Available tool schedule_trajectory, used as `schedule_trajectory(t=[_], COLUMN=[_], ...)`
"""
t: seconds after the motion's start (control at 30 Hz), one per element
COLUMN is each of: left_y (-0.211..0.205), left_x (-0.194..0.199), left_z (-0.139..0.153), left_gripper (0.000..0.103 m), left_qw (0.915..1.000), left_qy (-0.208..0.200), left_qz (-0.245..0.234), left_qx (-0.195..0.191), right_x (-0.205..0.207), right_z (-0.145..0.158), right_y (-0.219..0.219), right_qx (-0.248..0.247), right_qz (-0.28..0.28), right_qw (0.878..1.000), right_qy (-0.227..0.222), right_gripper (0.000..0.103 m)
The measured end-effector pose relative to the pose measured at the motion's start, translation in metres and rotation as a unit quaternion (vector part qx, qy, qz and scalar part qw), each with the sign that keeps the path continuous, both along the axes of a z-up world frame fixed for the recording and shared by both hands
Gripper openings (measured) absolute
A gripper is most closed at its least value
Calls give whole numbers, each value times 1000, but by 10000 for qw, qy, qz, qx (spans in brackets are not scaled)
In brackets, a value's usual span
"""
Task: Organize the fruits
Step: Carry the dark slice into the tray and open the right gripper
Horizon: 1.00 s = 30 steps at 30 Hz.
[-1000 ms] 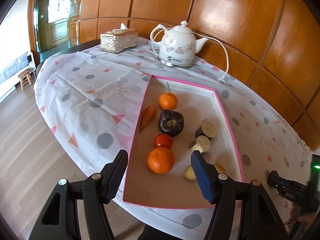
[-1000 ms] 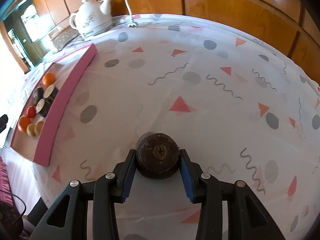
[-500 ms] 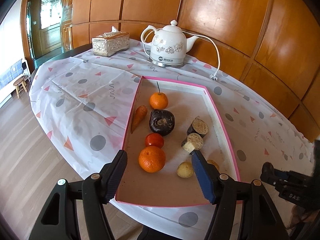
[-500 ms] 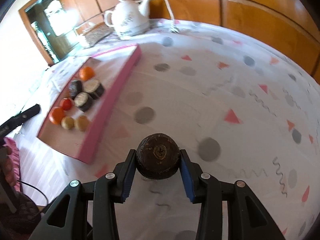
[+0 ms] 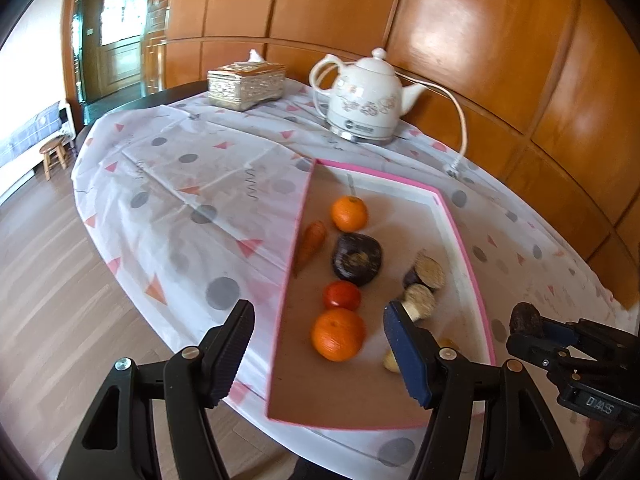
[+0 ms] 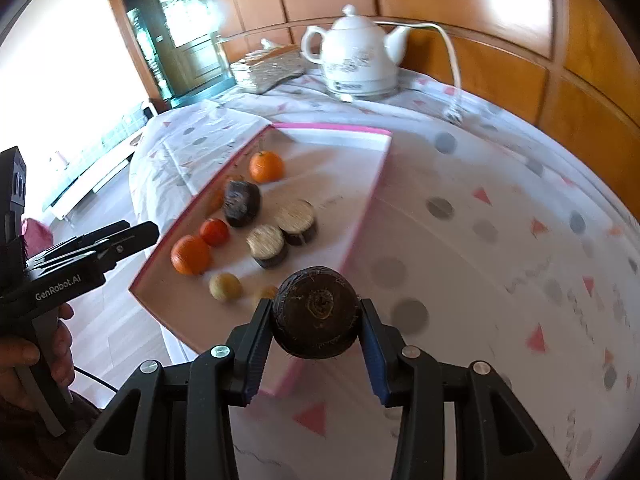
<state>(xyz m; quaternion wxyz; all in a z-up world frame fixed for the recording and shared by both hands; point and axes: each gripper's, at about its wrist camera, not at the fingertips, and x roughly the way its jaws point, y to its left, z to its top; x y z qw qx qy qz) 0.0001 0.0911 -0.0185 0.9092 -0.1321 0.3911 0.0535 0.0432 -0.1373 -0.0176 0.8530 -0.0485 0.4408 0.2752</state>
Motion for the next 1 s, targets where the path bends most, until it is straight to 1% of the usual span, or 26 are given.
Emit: schedule_trajectory(t=[0.07, 0.2, 0.4, 0.57, 0.63, 0.73, 0.83, 1.0], left_y=[10, 20, 16, 12, 11, 9, 6, 2], left_x=[1, 2, 5, 8, 9, 10, 10, 7], left_z=[1, 0, -8, -10, -10, -11, -10, -3], left_gripper=[68, 68, 68, 68, 68, 71, 72, 75], left_qw=[9999, 9996, 9998, 9999, 9999, 9998, 9998, 9998], left_qy=[-11, -19, 84, 112, 121, 145, 137, 23], left_qz=[147, 290, 169, 111, 108, 115, 108, 93], left_qx=[-25, -35, -6, 23, 46, 49, 92, 188], right_x=[7, 24, 62, 87, 88, 85, 80, 70], right_z=[3, 6, -1, -22, -26, -27, -24, -19], right_y=[11, 26, 49, 59, 57, 52, 46, 39], right_qx=[-31, -5, -32, -199, -178, -117, 42, 146], right_qz=[95, 156, 84, -91, -138, -194, -219, -260], right_qw=[9999, 9999, 9999, 9992, 9990, 9992, 9992, 9991], right_qy=[-53, -65, 59, 328, 373, 338, 333, 291], right_gripper=[42, 42, 42, 43, 45, 58, 59, 59])
